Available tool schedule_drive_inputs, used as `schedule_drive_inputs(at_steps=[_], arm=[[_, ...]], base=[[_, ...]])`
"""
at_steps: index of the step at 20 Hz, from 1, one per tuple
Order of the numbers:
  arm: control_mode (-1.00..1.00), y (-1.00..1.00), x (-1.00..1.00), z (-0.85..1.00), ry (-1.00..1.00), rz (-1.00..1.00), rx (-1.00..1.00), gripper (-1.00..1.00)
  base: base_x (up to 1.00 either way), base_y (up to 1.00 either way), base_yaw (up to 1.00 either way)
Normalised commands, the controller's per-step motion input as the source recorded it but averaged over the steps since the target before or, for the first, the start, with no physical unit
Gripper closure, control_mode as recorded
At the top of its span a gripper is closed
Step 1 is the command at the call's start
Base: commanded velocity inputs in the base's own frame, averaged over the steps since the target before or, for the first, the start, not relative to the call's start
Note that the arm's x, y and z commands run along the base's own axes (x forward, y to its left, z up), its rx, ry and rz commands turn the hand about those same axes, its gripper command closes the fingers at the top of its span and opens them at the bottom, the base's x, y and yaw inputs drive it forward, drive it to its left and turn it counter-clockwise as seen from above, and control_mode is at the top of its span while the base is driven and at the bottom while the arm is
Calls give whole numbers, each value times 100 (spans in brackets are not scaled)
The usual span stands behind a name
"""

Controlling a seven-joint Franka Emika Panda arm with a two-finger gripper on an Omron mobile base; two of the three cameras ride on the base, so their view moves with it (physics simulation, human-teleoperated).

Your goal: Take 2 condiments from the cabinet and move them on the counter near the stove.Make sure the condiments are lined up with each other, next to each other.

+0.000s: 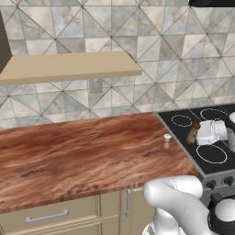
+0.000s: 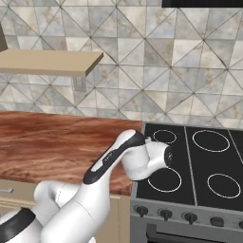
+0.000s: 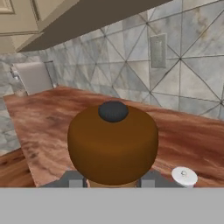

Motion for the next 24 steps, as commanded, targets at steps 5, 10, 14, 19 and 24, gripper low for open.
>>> schedule_drive_inputs(at_steps=[5,10,14,19,24], arm=[[-100,0,10,-44,0,0,6,100],[-100,0,4,-42,-3,0,9,100],[-100,0,3,-24,-1,0,6,100],[-100,0,1,-3,0,0,2,100],[-100,0,3,-6,0,0,1,100]], base=[[0,0,0],[0,0,0],[0,0,0],[0,0,0],[0,0,0]])
